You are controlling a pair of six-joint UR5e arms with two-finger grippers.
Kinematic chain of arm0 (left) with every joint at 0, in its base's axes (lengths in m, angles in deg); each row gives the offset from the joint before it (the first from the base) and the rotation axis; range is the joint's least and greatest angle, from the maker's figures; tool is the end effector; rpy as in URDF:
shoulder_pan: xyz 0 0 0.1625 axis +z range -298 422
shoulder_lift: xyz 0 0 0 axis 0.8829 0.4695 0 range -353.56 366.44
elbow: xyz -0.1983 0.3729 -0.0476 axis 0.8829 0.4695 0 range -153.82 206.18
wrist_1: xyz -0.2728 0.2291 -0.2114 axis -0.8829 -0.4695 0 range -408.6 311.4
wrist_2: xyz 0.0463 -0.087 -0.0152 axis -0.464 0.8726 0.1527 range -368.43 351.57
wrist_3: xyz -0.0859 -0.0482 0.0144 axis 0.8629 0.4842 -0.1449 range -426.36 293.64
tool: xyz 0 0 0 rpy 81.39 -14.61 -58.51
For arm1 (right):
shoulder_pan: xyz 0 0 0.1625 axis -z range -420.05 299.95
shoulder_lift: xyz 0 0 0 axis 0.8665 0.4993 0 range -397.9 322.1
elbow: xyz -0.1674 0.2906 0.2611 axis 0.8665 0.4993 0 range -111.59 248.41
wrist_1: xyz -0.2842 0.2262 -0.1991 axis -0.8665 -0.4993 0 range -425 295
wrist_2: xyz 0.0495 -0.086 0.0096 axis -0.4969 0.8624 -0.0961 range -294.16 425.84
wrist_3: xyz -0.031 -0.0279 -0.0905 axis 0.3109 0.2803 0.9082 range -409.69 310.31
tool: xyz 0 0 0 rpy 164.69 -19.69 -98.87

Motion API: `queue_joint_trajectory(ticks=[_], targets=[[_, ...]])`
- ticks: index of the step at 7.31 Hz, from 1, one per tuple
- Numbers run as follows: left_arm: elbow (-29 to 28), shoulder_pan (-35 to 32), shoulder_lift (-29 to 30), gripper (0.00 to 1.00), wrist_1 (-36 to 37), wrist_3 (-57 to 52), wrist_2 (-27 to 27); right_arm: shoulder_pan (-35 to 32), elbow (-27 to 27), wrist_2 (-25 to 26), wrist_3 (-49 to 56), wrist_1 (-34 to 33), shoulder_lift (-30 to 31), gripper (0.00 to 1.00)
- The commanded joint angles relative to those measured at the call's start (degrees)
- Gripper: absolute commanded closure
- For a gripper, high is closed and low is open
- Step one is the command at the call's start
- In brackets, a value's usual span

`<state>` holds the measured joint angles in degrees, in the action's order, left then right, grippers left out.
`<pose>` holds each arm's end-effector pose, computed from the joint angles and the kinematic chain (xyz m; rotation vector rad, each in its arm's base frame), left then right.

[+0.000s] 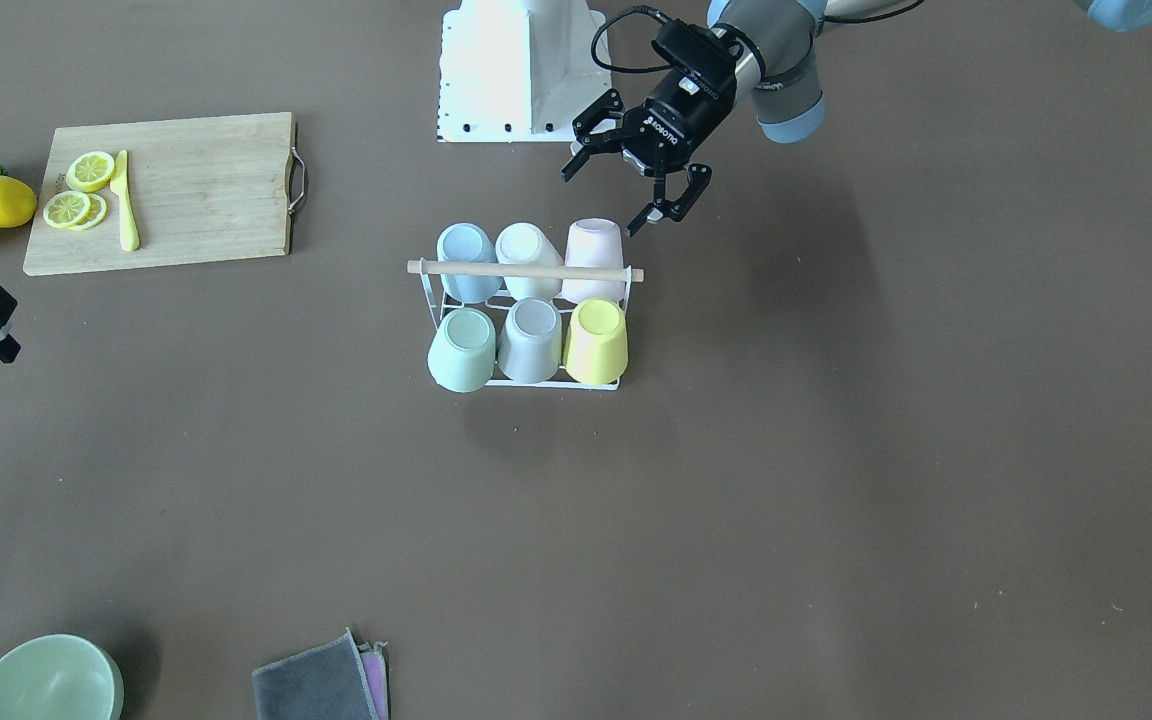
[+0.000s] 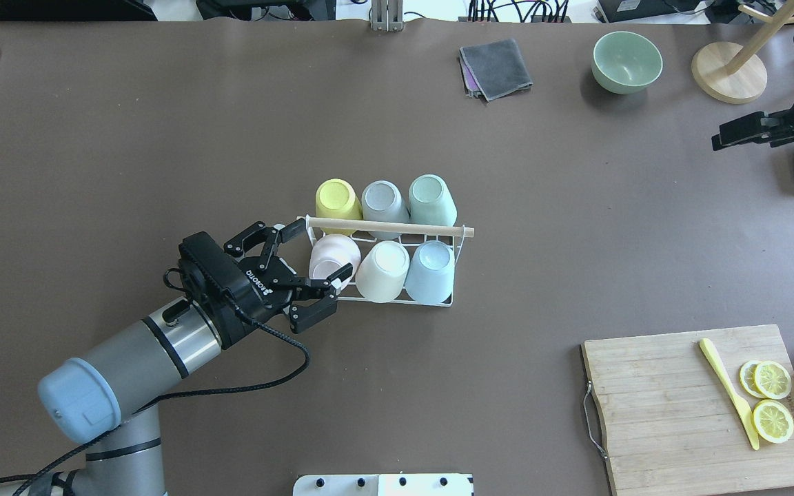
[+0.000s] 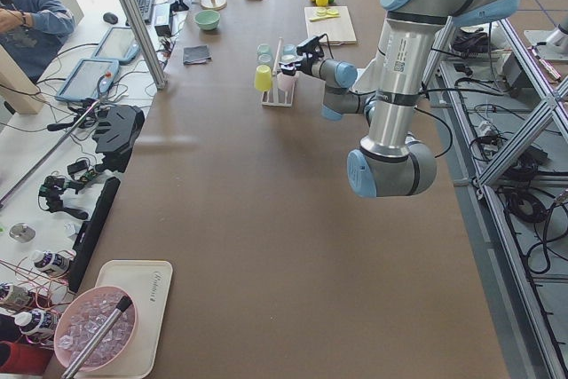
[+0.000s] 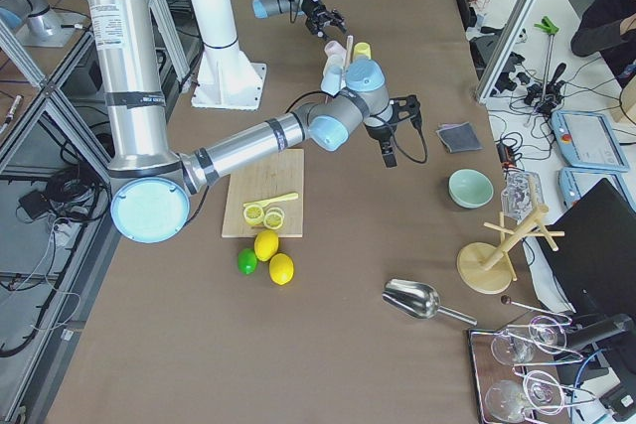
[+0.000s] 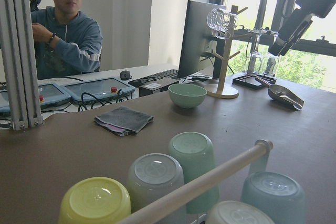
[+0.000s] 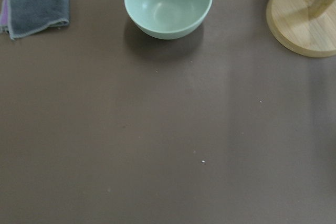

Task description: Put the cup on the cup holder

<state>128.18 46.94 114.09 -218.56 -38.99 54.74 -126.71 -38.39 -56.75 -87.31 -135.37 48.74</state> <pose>0.4558 -0.3072 0.2497 1.4034 1.2463 0.1226 -0.1342 -0.5121 0.4524 0.3048 -0.8112 0.0360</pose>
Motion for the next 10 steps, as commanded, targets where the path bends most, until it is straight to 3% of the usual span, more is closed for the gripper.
queue_joint_trajectory(ticks=[1, 2, 4, 5, 6, 7, 8, 10], targets=[[6.1, -0.8, -4.4, 0.01, 5.5, 0.2, -0.1, -2.1, 0.5, -0.4, 8.4, -2.9, 4.5, 0.0], [7.0, -2.2, -6.0, 0.01, 11.4, 2.2, 0.3, -3.8, 0.8, -1.8, 14.9, -4.3, 6.4, 0.0], [8.7, -4.9, -6.4, 0.01, 26.5, 12.6, 2.6, -10.5, 0.9, -7.3, 28.3, -16.5, 7.9, 0.0], [8.9, -7.8, -6.7, 0.01, 33.1, 15.7, 6.9, -13.5, 1.1, -7.7, 34.5, -21.8, 8.5, 0.0], [9.3, -10.0, -7.4, 0.01, 37.4, 18.9, 10.8, -16.5, 3.6, -9.2, 39.4, -22.9, 8.9, 0.0], [9.3, -12.9, -8.6, 0.01, 40.1, 22.4, 15.7, -19.9, 8.8, -14.9, 41.6, -22.5, 8.9, 0.0], [9.4, -17.4, -10.0, 0.01, 43.4, 24.4, 23.4, -21.2, 11.9, -17.0, 42.2, -22.6, 9.0, 0.0], [9.3, -29.7, -13.5, 0.01, 53.6, 26.1, 41.0, -21.4, 14.0, -16.5, 42.0, -22.5, 9.3, 0.0]])
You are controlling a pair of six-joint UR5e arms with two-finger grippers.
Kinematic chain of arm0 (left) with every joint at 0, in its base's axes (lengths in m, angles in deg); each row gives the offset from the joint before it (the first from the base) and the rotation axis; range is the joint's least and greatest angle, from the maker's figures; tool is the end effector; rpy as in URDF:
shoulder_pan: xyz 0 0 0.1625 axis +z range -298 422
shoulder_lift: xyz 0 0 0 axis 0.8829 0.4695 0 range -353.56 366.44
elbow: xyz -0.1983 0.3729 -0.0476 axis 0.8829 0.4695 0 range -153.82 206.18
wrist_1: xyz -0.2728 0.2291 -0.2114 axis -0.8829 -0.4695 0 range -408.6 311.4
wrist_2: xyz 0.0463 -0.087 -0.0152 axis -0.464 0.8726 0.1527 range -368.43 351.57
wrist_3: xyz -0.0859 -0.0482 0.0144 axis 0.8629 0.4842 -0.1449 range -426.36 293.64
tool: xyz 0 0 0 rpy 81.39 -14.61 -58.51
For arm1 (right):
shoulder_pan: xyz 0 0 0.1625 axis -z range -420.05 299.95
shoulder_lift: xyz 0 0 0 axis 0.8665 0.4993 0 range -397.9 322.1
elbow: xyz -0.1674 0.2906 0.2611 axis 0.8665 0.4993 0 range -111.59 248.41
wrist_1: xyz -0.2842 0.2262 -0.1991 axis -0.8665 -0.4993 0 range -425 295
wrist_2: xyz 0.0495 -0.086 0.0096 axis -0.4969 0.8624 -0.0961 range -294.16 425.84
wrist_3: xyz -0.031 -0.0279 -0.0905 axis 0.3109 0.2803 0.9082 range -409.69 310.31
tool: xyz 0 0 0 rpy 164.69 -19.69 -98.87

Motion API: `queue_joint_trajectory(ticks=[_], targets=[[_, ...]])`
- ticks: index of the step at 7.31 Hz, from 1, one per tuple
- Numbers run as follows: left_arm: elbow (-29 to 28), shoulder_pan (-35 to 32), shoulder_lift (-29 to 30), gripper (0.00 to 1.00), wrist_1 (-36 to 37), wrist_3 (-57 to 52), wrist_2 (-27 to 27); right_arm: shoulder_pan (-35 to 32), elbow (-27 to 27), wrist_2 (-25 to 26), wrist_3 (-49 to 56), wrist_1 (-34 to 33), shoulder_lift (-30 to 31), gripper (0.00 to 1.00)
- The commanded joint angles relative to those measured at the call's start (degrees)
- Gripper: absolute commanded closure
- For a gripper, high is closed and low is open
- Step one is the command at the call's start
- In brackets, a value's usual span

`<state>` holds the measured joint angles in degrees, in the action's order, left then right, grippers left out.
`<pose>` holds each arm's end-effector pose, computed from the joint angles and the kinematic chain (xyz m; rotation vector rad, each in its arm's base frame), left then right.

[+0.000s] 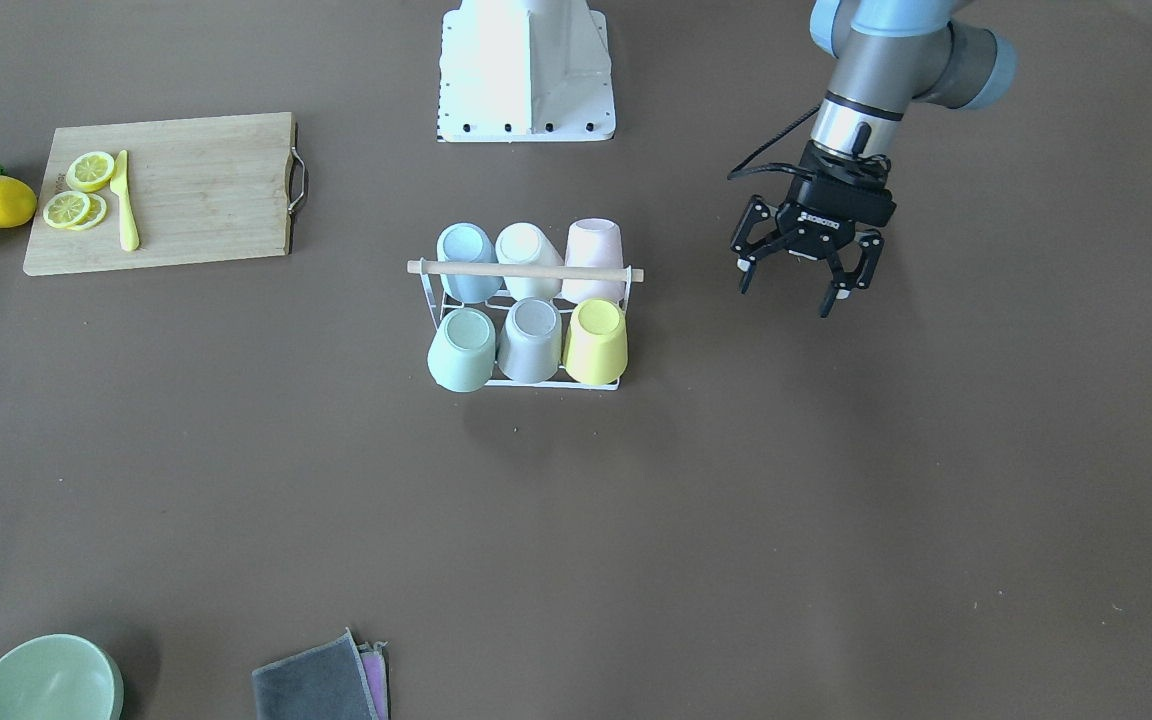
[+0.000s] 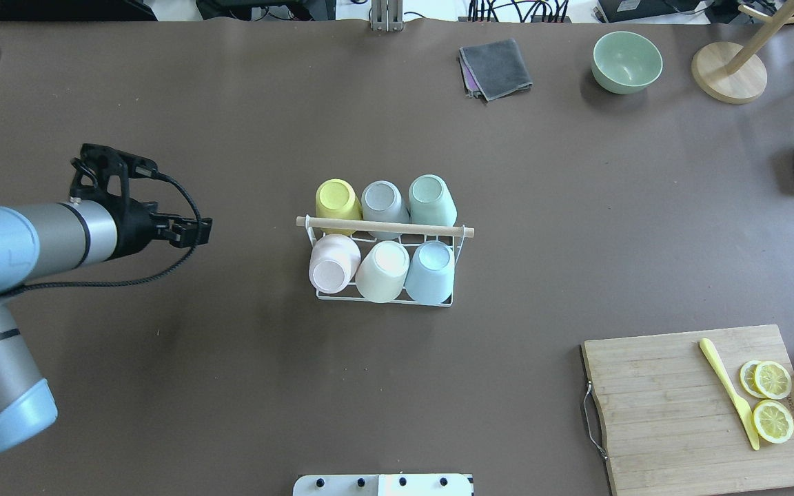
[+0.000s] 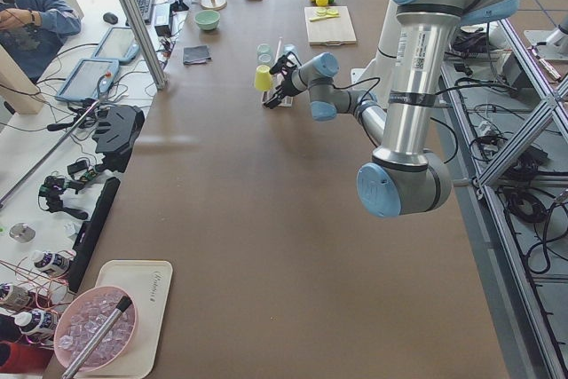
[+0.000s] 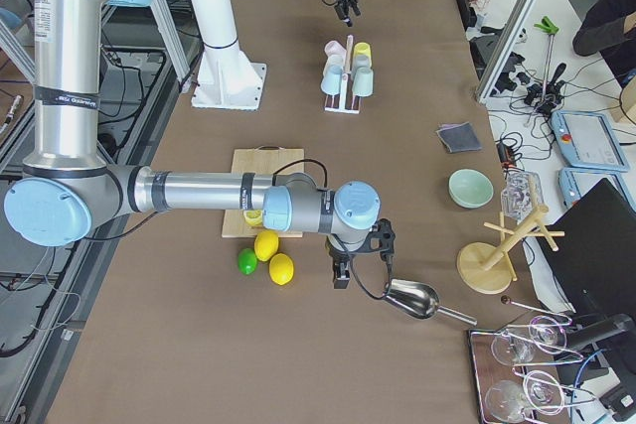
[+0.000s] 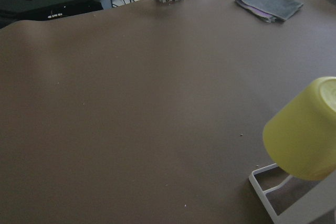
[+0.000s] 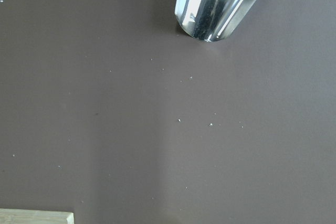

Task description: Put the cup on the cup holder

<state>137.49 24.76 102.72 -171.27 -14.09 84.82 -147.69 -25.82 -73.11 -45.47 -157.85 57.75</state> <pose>0.3447 -0.4223 0.3660 0.5992 0.8657 0.0377 0.0398 -0.4467 0.6678 -0.0561 -0.8550 -0.0759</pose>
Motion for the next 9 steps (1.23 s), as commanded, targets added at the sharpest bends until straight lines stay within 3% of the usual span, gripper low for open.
queue_joint_trajectory(ticks=[1, 4, 6, 7, 9], targets=[[-0.9, -13.2, -3.5, 0.01, 9.2, 0.7, 18.6, -0.4, 1.4, 0.2, -0.4, -0.1, 0.2, 0.0], [-12.6, -27.6, -3.7, 0.01, 13.4, -4.3, 41.7, -0.7, 1.7, 0.6, -3.3, -0.3, 0.0, 0.0], [-15.8, -34.4, -9.5, 0.01, 13.5, -14.0, 43.4, -0.7, -2.9, 0.7, -10.0, -2.0, 1.0, 0.0], [-18.0, -37.9, -11.8, 0.01, 13.5, -21.9, 44.7, -0.7, -6.1, 1.0, -10.0, -7.0, 1.1, 0.0], [-21.2, -42.4, -12.4, 0.01, 15.1, -27.5, 47.4, -1.0, -8.9, 2.8, -9.6, -10.6, 2.6, 0.0]])
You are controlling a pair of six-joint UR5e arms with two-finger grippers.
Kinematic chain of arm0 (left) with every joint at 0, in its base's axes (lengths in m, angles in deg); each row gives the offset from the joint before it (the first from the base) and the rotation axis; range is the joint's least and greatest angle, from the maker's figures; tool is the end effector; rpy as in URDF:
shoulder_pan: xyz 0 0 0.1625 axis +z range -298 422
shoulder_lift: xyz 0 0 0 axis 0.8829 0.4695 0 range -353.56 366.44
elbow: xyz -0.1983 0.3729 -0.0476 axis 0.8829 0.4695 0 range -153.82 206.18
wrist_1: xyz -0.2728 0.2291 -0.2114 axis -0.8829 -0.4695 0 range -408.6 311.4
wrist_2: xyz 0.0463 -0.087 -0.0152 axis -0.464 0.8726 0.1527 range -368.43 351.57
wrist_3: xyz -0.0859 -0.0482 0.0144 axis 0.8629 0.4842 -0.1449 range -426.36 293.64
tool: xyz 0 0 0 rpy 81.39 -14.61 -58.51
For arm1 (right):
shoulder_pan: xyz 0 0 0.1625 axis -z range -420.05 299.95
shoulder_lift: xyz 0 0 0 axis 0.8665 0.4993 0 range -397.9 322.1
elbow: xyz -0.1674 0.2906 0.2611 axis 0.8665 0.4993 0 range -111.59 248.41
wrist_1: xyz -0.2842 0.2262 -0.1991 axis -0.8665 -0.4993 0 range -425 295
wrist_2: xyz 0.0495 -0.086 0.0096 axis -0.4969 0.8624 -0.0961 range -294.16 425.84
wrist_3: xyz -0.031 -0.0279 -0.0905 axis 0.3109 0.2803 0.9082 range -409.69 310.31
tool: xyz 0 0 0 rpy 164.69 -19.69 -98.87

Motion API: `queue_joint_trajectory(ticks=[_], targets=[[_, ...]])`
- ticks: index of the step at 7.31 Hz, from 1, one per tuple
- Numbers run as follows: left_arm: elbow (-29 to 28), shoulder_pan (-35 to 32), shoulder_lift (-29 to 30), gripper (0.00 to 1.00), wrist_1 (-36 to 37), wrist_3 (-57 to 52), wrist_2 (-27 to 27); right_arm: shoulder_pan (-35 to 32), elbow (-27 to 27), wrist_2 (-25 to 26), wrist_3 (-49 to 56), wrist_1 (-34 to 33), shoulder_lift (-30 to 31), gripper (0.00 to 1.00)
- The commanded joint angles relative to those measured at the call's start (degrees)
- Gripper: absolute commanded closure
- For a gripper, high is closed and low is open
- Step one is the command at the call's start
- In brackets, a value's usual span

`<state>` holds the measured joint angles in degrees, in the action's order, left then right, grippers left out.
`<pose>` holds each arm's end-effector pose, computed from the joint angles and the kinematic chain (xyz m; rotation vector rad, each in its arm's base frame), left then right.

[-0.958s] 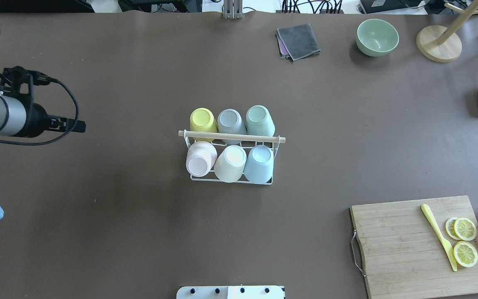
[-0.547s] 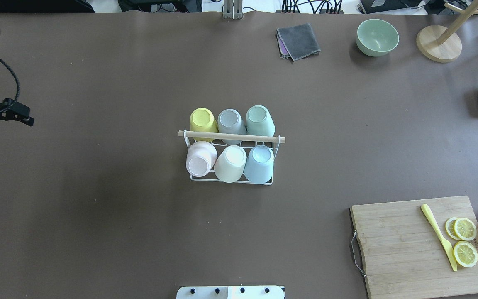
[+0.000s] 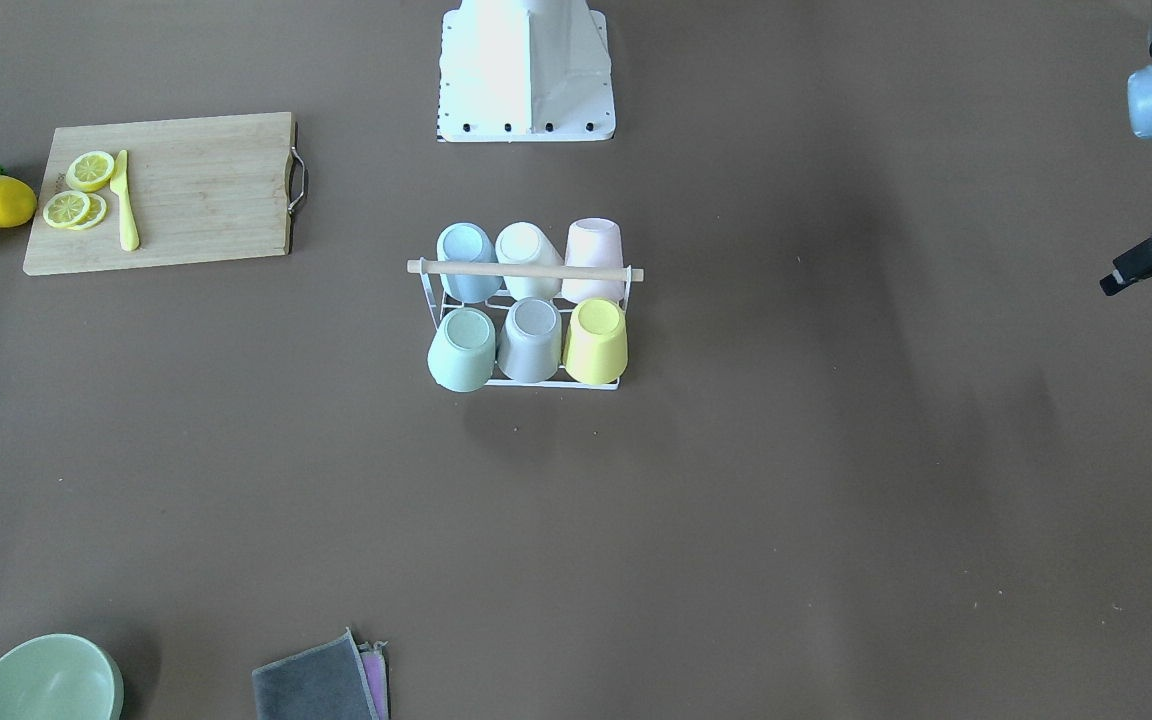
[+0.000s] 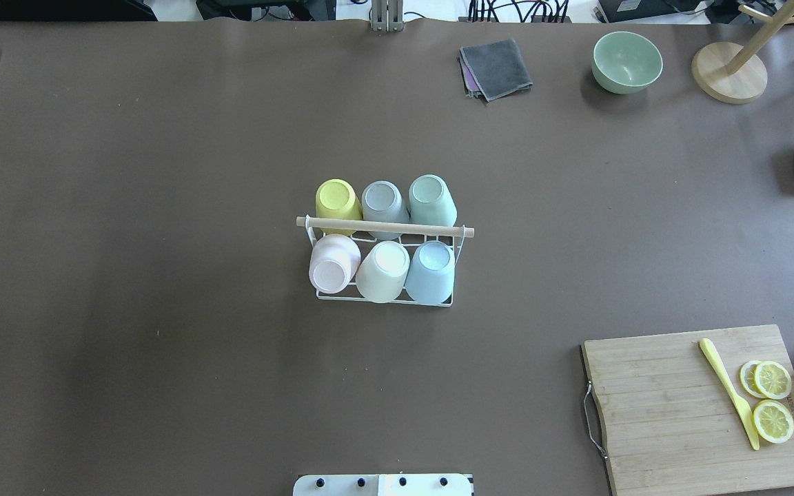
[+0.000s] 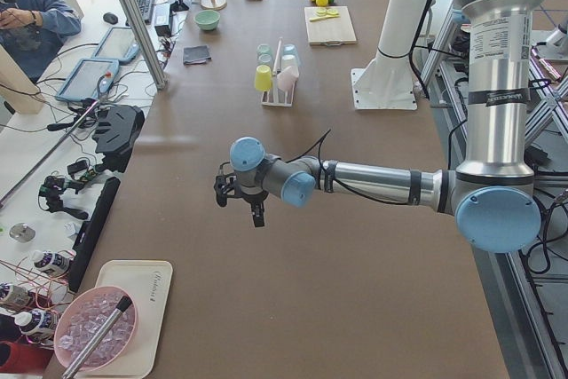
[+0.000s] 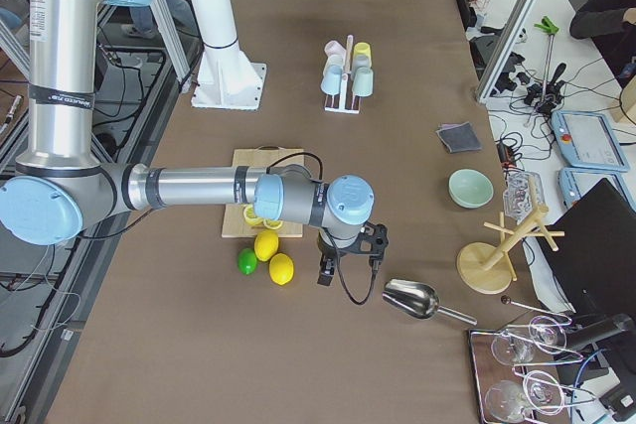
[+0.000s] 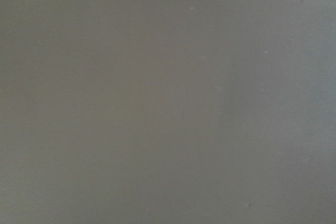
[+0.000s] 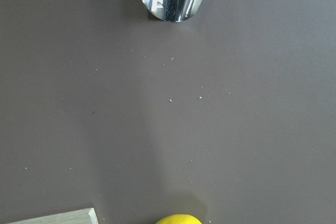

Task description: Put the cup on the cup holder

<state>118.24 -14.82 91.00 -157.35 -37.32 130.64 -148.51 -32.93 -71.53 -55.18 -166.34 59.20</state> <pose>0.0494 -0.4658 0.6452 -0.0717 0.8851 -0.1434 0.0485 -0.4306 0.6345 -0.1673 -0.8172 0.1161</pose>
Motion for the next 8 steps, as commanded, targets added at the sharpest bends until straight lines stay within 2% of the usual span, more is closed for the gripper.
queue_joint_trajectory(ticks=[1, 2, 3, 4, 5, 8], targets=[[-1.7, -3.5, -0.9, 0.01, 3.7, -7.2, 1.6, -0.1, -1.7, 1.4, 0.2, -1.8, 2.4, 0.0], [-0.9, -6.4, -0.6, 0.01, 8.4, -9.0, 1.6, -0.3, -1.6, 2.1, 0.3, -1.8, 2.6, 0.0], [3.1, -10.4, -0.1, 0.01, 15.6, -9.0, 1.6, -1.3, -1.1, 3.0, 0.0, -2.0, 2.8, 0.0], [8.5, -11.1, -1.1, 0.01, 19.4, -10.0, 0.5, -2.8, -1.1, 3.1, 0.0, -2.2, 2.9, 0.0], [7.4, -10.5, -1.4, 0.01, 19.5, -13.5, -2.8, -3.3, -1.2, 3.1, 0.0, -2.2, 3.3, 0.0], [6.7, -9.5, -1.5, 0.01, 19.7, -18.0, -3.4, -3.3, -1.1, 3.4, -0.1, -2.3, 3.2, 0.0]])
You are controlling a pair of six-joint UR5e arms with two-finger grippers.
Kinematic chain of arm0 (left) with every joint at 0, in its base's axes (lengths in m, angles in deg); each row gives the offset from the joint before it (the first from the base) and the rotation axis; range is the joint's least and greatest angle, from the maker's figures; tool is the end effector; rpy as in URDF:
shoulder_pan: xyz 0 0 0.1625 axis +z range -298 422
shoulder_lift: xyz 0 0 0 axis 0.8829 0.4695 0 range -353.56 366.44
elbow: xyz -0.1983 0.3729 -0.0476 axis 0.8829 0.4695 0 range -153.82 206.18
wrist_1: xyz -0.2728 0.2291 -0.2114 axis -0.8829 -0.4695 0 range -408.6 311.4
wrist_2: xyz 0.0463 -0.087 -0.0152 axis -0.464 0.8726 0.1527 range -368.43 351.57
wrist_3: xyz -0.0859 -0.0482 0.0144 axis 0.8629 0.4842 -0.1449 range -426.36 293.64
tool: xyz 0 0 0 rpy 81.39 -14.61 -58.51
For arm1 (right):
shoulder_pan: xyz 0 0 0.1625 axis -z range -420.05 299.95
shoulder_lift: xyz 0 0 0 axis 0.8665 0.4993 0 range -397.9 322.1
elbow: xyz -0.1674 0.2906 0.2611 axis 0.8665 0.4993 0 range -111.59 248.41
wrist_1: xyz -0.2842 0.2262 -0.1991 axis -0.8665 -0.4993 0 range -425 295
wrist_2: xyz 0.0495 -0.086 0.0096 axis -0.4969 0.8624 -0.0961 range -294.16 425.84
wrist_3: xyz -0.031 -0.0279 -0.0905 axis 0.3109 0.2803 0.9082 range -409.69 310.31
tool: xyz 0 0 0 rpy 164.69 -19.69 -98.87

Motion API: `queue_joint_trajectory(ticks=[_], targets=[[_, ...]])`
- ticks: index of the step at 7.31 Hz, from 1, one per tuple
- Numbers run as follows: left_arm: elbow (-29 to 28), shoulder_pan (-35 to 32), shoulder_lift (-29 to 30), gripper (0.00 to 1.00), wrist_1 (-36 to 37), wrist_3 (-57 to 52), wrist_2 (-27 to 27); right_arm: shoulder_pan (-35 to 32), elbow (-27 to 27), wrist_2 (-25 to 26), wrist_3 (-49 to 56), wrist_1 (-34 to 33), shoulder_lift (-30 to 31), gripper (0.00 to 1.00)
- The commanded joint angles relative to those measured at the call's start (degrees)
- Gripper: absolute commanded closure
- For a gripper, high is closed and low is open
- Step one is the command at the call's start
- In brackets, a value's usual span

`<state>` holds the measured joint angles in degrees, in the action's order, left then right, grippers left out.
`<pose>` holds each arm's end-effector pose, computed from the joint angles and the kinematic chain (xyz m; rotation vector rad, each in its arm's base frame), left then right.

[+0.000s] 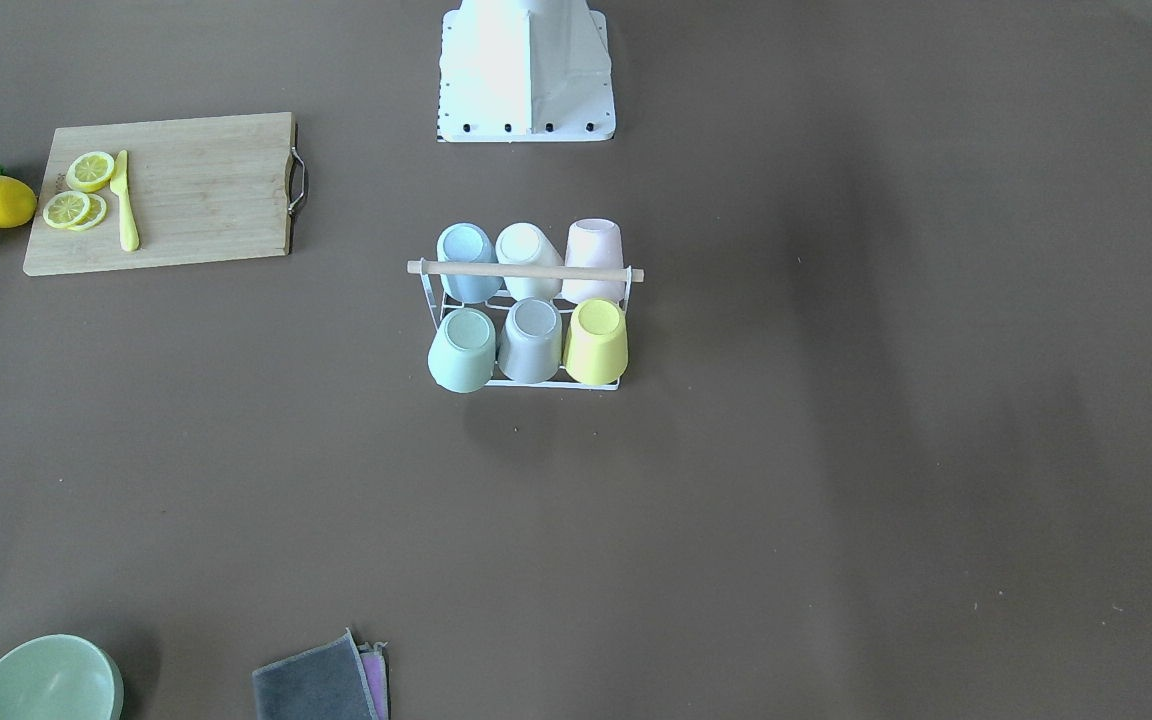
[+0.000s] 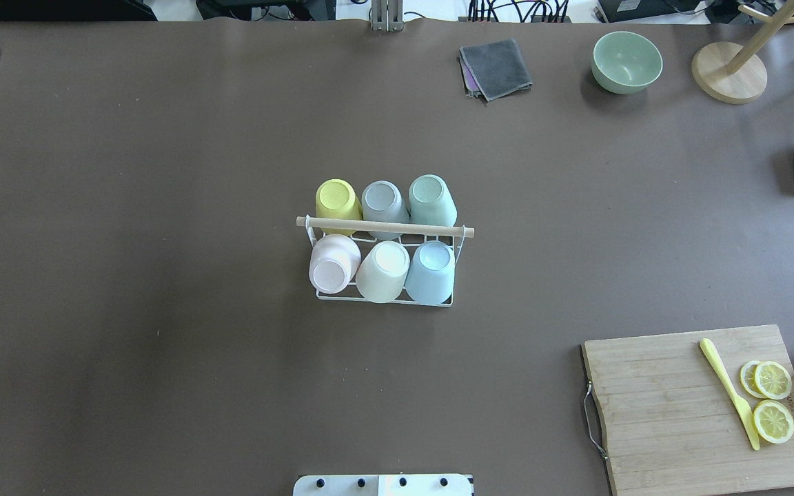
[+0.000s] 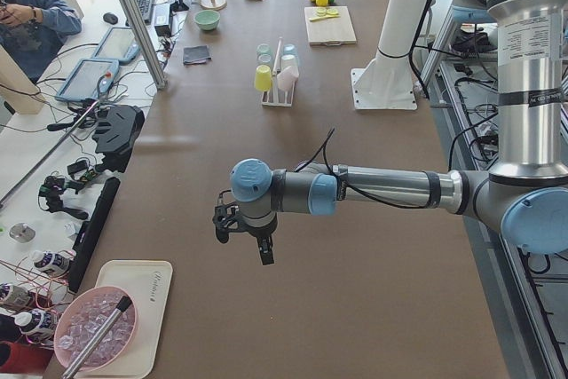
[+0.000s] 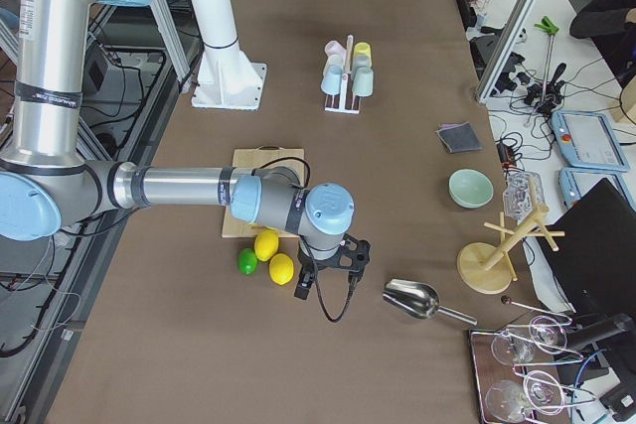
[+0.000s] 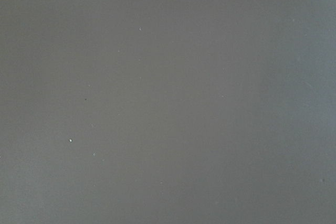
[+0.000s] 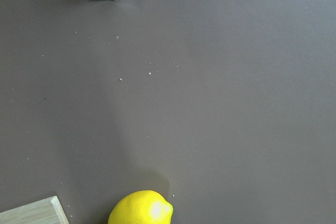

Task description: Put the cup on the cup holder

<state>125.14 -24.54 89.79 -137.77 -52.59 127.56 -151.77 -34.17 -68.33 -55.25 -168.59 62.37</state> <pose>-0.0347 -0.4471 0.6354 -0.0960 0.7982 -0.1596 0.0759 -0.3977 0.6545 -0.2130 -0.7627 0.1962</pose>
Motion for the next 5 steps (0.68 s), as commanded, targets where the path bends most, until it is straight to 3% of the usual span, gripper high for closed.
queue_joint_trajectory(ticks=[1, 4, 5], targets=[[-0.3, 0.2, -0.4, 0.01, 0.1, -5.7, -0.3, 0.0, -0.1, 1.1, -0.1, 0.3, -0.1, 0.0], [0.5, 0.2, -1.5, 0.01, 0.1, -22.4, -0.2, 0.0, 0.0, 1.3, -0.1, 0.6, -0.1, 0.0], [0.6, 0.0, -1.7, 0.01, 0.4, -22.6, 0.2, 0.0, 0.1, 1.3, -0.1, 0.7, -0.1, 0.0]])
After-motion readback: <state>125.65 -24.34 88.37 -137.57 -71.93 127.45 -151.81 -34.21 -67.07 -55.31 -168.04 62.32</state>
